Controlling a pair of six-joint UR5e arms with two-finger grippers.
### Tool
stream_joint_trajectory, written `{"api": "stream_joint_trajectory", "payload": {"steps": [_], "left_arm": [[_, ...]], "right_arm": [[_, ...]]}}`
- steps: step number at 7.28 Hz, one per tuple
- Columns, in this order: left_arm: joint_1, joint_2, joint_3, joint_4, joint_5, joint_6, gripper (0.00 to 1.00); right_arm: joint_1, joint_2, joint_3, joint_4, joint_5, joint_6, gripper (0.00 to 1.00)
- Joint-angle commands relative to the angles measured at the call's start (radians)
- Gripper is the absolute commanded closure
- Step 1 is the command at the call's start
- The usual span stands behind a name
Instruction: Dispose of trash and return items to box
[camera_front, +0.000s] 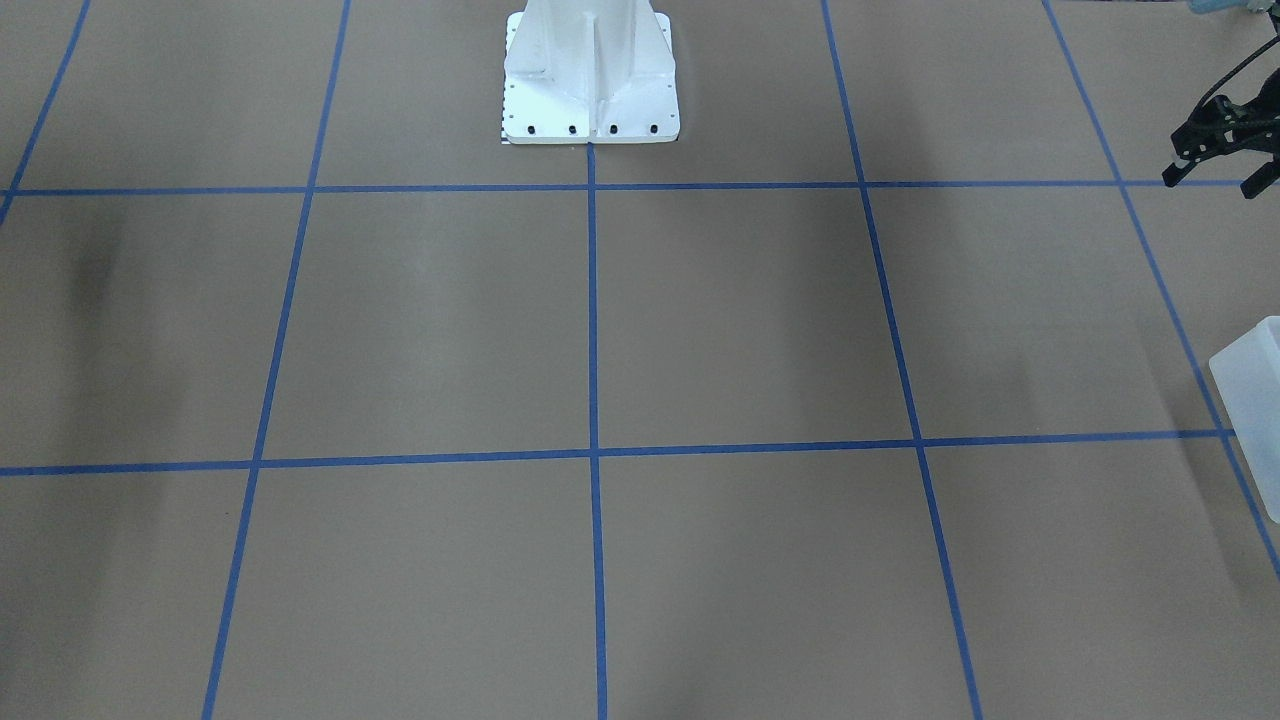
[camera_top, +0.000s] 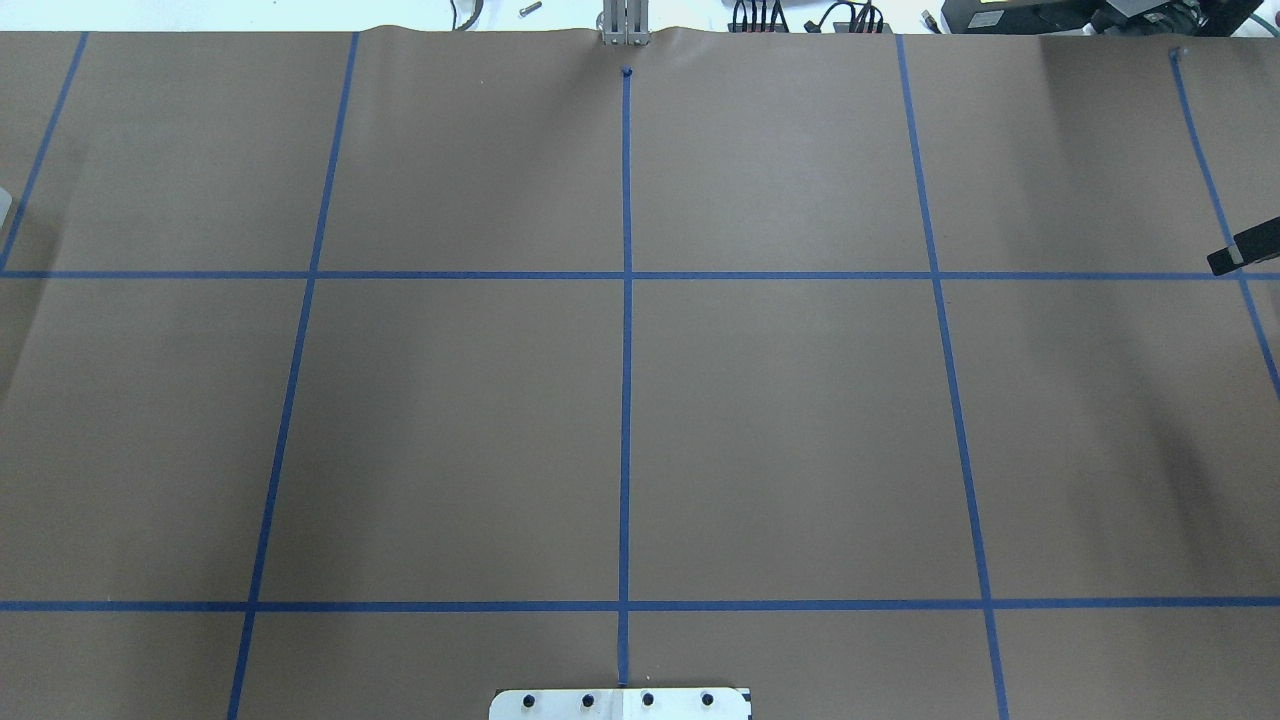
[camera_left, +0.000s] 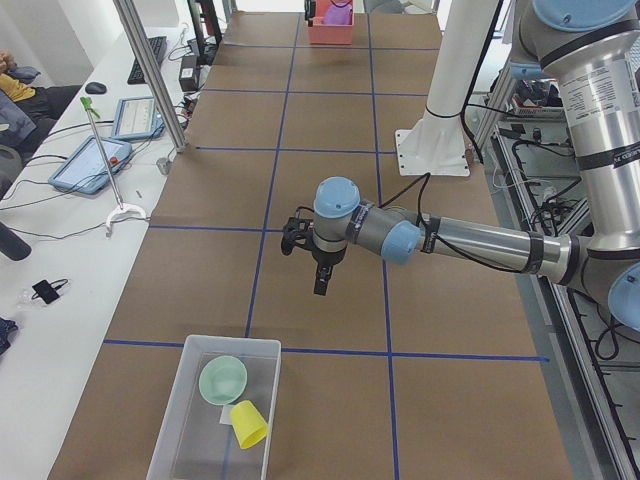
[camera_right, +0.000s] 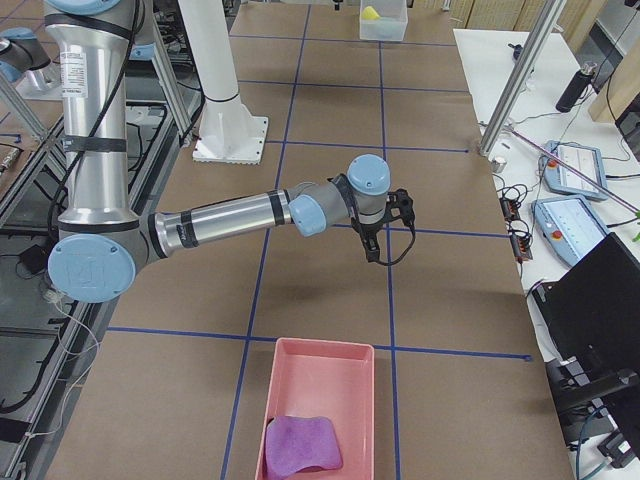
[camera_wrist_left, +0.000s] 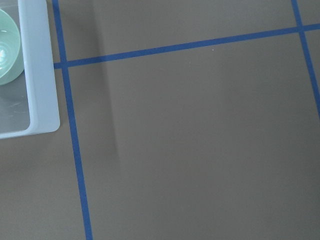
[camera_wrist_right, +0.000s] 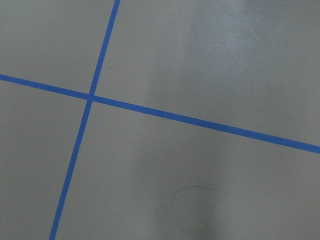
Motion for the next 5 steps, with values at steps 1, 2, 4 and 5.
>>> {"api": "stream_joint_trajectory", "payload": {"steps": [1, 2, 4, 5], "left_arm": [[0.001, -0.032, 0.055, -0.004, 0.009, 0.007, 0.01], [0.001, -0.063, 0.077, -0.004, 0.009, 0.007, 0.01], [-0.015, -0.086, 0.047, 0.002, 0.006, 0.006, 0.01], [-0.025, -0.082, 0.024, 0.003, 0.011, 0.006, 0.01]], "right_arm": [[0.032, -0.032, 0.001, -0.001, -0.064, -0.091, 0.00], [0.029, -0.064, 0.002, -0.005, -0.109, -0.136, 0.00], [0.041, -0.098, 0.008, -0.005, -0.102, -0.137, 0.00], [0.035, -0.091, 0.010, -0.004, -0.100, -0.135, 0.00]]}}
